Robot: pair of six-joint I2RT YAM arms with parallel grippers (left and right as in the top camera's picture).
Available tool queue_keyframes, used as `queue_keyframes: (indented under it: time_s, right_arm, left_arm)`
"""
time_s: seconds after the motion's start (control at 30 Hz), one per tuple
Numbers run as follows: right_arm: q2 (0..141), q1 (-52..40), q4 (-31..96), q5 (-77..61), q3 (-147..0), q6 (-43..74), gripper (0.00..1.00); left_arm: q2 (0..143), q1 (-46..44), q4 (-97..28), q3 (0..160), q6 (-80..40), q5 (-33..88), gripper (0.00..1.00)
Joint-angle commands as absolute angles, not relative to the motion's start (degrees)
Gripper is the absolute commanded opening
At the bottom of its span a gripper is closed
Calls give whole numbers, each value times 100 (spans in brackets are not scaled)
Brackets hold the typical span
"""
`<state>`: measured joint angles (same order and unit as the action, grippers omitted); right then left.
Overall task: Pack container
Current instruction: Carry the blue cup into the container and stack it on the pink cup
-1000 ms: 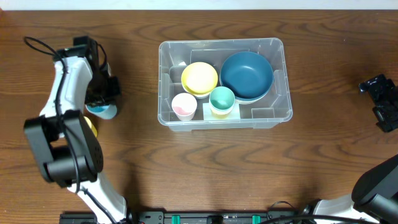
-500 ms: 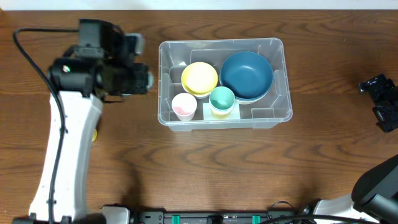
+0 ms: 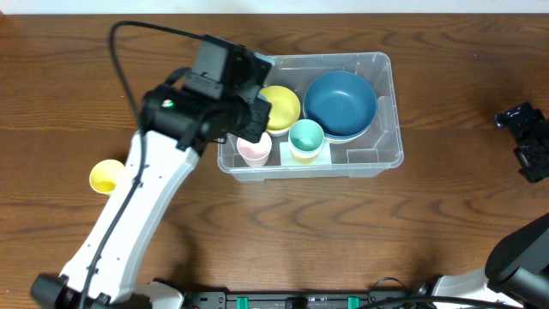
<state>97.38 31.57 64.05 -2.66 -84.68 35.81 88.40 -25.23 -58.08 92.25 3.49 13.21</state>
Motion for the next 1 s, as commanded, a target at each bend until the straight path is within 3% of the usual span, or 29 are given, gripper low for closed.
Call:
queue_keyframes:
  time_s: [0.0, 0.4, 0.97]
  right_arm:
    - [9762, 3197, 6410, -259, -8497, 3662, 99]
    - [9762, 3197, 6410, -259, -8497, 3662, 99]
    - [9762, 3197, 6410, -259, -8497, 3662, 99]
  left_arm:
    - [9150, -2589, -5929, 9297, 447, 974, 6]
    - [10055, -2580, -6320, 9290, 449, 934, 6]
    - [10141, -2580, -6615, 9286, 447, 939, 6]
